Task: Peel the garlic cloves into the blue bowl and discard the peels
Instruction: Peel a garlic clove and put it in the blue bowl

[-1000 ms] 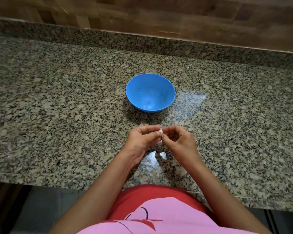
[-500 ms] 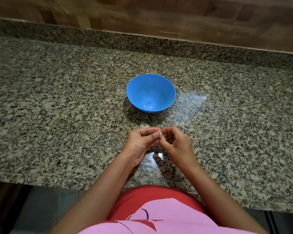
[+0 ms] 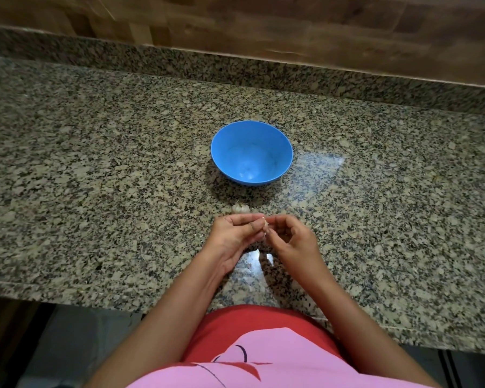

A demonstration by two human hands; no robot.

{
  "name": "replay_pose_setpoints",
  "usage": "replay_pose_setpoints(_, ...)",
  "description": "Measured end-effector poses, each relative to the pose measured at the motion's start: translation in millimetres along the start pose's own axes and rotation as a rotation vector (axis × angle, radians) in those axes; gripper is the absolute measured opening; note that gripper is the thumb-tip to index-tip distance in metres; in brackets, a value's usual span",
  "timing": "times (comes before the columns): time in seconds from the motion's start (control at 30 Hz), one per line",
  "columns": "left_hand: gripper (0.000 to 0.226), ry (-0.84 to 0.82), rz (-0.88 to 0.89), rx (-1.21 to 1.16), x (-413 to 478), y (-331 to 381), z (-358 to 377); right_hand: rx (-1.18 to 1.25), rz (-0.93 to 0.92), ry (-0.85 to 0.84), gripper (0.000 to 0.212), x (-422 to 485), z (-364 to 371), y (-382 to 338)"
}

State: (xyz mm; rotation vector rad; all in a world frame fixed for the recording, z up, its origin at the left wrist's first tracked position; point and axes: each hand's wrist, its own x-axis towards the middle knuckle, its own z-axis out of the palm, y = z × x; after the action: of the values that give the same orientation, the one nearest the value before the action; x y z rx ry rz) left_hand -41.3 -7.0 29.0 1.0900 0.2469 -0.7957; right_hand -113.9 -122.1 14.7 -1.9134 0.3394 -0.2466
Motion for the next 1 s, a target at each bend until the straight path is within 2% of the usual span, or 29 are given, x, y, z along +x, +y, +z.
replay_pose_setpoints(0.23, 0.013, 0.008, -0.035, -0.046, -1.8, 3.2, -1.8, -0.183, -0.148, -0.049, 0.015, 5.6, -6.2, -1.3)
replay_pose_setpoints(0.47, 0.011, 0.015, -0.056, -0.029, -3.8, 3.5, -1.9, -0.260, -0.230, -0.110, 0.016, 7.1, -12.1, 0.5)
replay_pose_setpoints(0.7, 0.011, 0.017, -0.082, 0.006, -3.3, 3.1, 0.2, -0.284, -0.241, -0.175, 0.015, 6.7, -16.5, 1.3)
replay_pose_setpoints(1.0, 0.009, 0.020, -0.093, 0.025, -3.2, 5.8, 2.0, -0.360, -0.274, -0.178, 0.016, 8.4, -15.5, 3.2)
